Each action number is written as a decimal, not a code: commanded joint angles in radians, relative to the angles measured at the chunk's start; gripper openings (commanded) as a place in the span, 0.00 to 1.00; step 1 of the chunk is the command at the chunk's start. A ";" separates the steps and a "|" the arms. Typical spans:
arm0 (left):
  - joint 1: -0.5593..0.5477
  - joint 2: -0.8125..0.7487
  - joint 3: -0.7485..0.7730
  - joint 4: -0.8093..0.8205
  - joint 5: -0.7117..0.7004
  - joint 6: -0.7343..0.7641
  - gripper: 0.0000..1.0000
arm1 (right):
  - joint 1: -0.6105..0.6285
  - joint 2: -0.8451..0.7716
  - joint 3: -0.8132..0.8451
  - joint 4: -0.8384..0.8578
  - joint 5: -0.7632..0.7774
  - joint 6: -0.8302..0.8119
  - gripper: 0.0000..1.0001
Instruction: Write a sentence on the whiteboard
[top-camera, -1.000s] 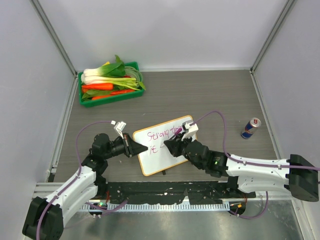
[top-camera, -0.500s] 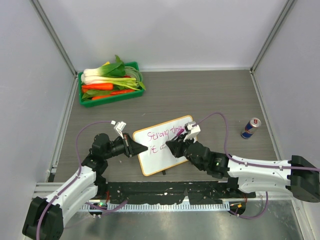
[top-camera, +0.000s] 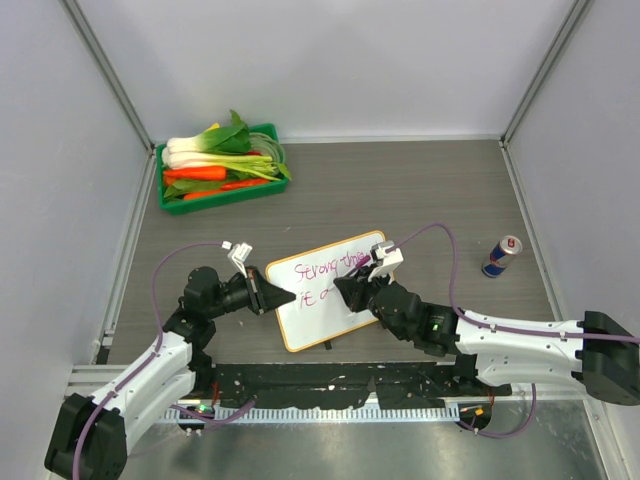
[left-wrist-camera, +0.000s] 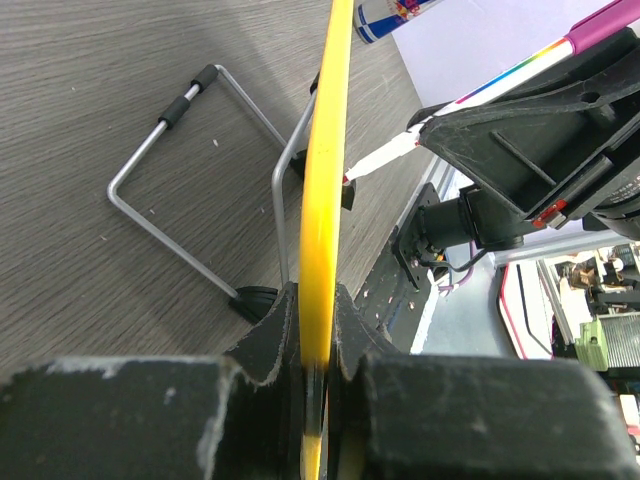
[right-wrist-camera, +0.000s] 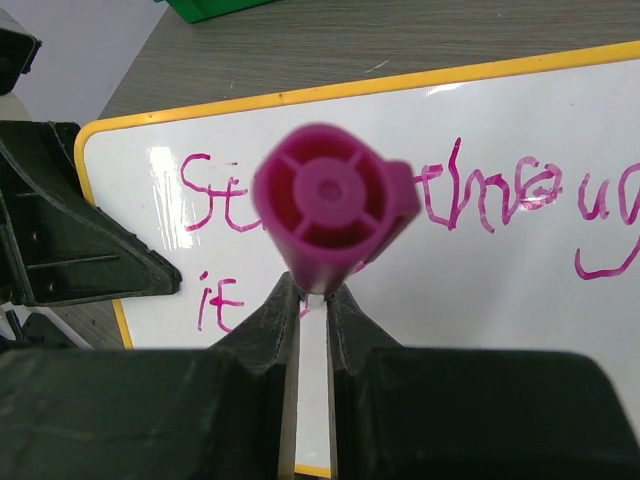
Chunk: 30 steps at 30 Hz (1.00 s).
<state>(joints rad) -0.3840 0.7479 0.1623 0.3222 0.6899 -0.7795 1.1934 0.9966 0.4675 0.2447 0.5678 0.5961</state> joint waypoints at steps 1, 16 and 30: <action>0.008 0.008 -0.020 -0.091 -0.078 0.098 0.00 | -0.003 0.013 0.020 -0.022 0.011 0.008 0.01; 0.008 0.010 -0.021 -0.089 -0.076 0.100 0.00 | -0.003 -0.006 -0.035 -0.067 -0.031 0.050 0.01; 0.008 0.010 -0.021 -0.089 -0.076 0.098 0.00 | -0.003 -0.049 0.033 -0.053 0.023 -0.004 0.01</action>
<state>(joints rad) -0.3840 0.7479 0.1623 0.3225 0.6903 -0.7795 1.1934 0.9619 0.4465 0.1913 0.5343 0.6300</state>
